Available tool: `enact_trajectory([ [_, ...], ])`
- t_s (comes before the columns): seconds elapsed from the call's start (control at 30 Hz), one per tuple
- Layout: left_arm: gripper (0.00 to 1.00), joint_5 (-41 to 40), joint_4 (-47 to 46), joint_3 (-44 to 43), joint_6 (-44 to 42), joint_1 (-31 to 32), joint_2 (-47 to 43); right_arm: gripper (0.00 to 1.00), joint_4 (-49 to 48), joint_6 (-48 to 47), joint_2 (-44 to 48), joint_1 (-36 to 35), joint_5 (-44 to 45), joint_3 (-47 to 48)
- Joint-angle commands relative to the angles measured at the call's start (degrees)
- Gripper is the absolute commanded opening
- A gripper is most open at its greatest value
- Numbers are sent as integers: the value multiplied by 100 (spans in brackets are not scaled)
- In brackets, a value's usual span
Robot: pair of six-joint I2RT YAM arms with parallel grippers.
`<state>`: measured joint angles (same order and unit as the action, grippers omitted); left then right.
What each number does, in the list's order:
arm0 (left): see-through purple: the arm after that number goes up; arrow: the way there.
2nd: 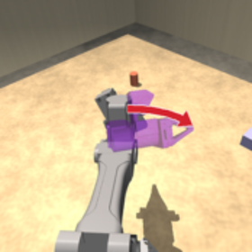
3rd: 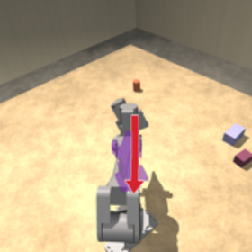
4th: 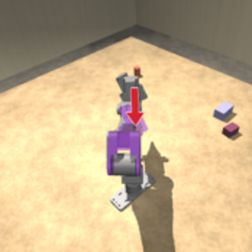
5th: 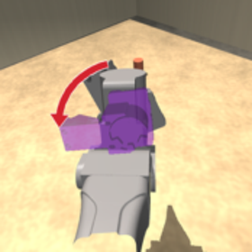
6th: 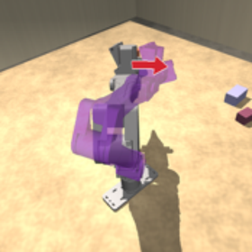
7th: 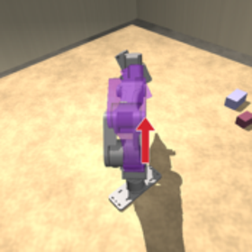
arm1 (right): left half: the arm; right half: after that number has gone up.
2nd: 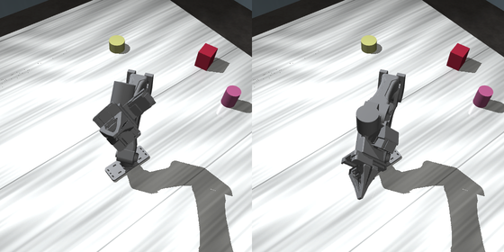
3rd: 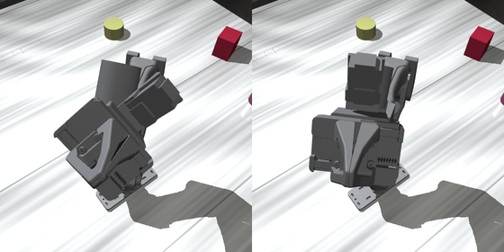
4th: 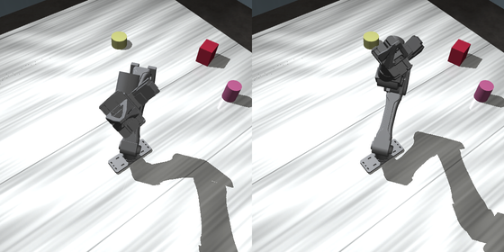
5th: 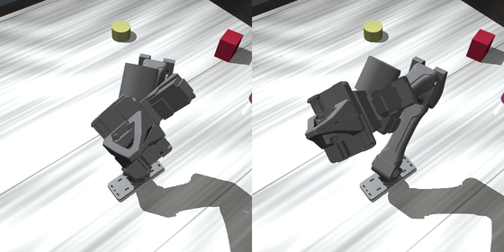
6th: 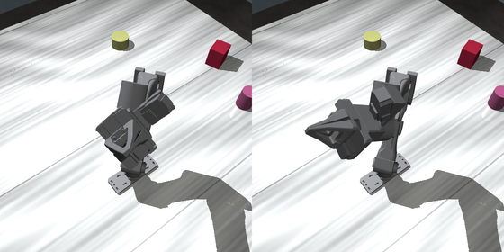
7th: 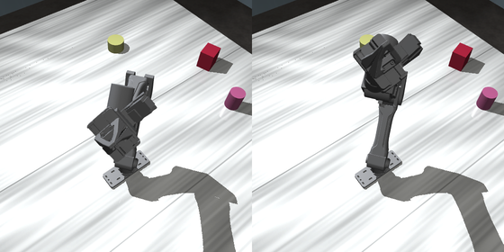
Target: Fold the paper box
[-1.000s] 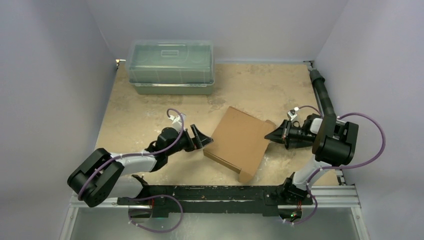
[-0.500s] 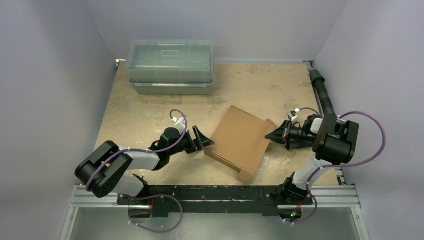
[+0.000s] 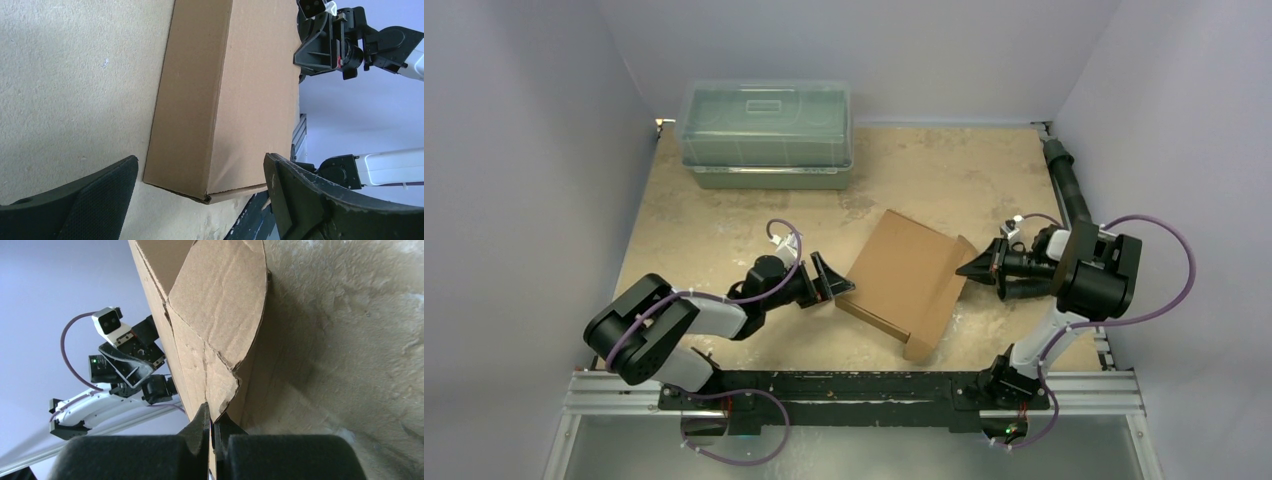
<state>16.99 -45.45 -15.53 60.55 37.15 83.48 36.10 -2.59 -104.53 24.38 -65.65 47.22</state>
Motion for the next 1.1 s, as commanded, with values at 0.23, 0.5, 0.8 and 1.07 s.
enact_trajectory([
  [0.23, 96, 153, -566, -224, 40, -26, 186, 0, -371, -256, -232, -123, 1297, 554],
  [0.5, 96, 274, -898, -271, 112, -19, 468, 0, -516, -137, -345, -162, 1362, 672],
  [0.8, 96, 295, -906, -333, 140, -17, 562, 0, -590, -49, -299, -147, 1425, 666],
  [1.07, 96, 285, -777, -371, 70, -17, 546, 0, -408, -292, -321, -146, 1272, 718],
])
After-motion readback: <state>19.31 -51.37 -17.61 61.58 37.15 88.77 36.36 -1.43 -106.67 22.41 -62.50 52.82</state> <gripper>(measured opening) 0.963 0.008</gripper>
